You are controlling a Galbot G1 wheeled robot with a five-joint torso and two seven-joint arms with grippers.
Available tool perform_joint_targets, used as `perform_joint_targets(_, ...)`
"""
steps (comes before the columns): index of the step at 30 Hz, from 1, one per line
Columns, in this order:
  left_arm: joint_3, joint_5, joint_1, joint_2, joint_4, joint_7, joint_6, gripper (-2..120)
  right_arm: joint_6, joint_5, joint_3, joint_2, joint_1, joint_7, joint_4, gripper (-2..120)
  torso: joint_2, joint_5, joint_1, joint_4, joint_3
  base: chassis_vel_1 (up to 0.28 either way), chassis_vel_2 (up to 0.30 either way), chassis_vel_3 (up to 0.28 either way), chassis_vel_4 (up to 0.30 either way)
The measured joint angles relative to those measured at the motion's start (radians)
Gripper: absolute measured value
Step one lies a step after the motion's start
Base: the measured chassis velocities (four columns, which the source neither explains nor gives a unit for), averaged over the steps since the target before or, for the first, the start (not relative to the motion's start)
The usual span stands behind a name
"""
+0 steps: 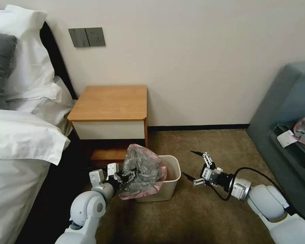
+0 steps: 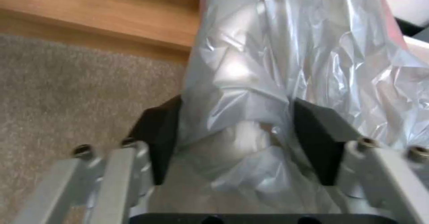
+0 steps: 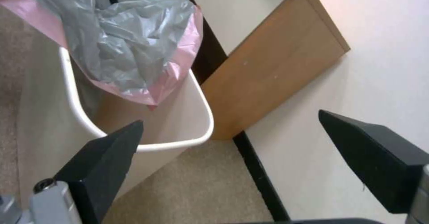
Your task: Pick up the garbage bag from the table and place it over the trash can.
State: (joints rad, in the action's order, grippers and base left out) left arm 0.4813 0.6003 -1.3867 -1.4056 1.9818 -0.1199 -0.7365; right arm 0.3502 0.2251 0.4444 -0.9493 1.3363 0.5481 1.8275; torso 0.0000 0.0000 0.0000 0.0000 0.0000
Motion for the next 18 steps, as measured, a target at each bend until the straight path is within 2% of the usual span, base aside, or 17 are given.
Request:
perform_joint_targets(2, 0.001, -0.002, -0.002, 0.001, 0.001, 0.002, 0.0, 54, 0.0, 0.0, 0.0, 0.001, -0.001, -0.001, 0.001, 100, 0.0, 0.0, 0.0, 0.0, 0.0, 0.0, 0.0, 0.0, 0.0)
perform_joint_targets(5, 0.001, -0.011, -0.003, 0.0, 0.005, 0.005, 0.0, 37, -0.002, -0.002, 0.003, 0.006, -0.003, -0.004, 0.005, 100, 0.0, 0.0, 0.0, 0.0, 0.0, 0.0, 0.0, 0.0, 0.0)
perform_joint_targets(8, 0.002, -0.014, -0.003, -0.001, 0.005, 0.005, 0.0, 34, -0.002, -0.003, 0.003, 0.007, -0.003, -0.005, 0.006, 100, 0.0, 0.0, 0.0, 0.0, 0.0, 0.0, 0.0, 0.0, 0.0)
perform_joint_targets(11, 0.002, -0.021, -0.004, -0.005, 0.006, 0.003, 0.001, 16, -0.003, -0.004, 0.004, 0.007, -0.003, -0.006, 0.006, 100, 0.0, 0.0, 0.0, 0.0, 0.0, 0.0, 0.0, 0.0, 0.0)
perform_joint_targets(18, 0.004, -0.027, -0.007, -0.007, 0.007, -0.005, 0.001, 11, -0.004, -0.004, 0.002, 0.002, -0.006, -0.007, 0.004, 100, 0.0, 0.0, 0.0, 0.0, 0.0, 0.0, 0.0, 0.0, 0.0)
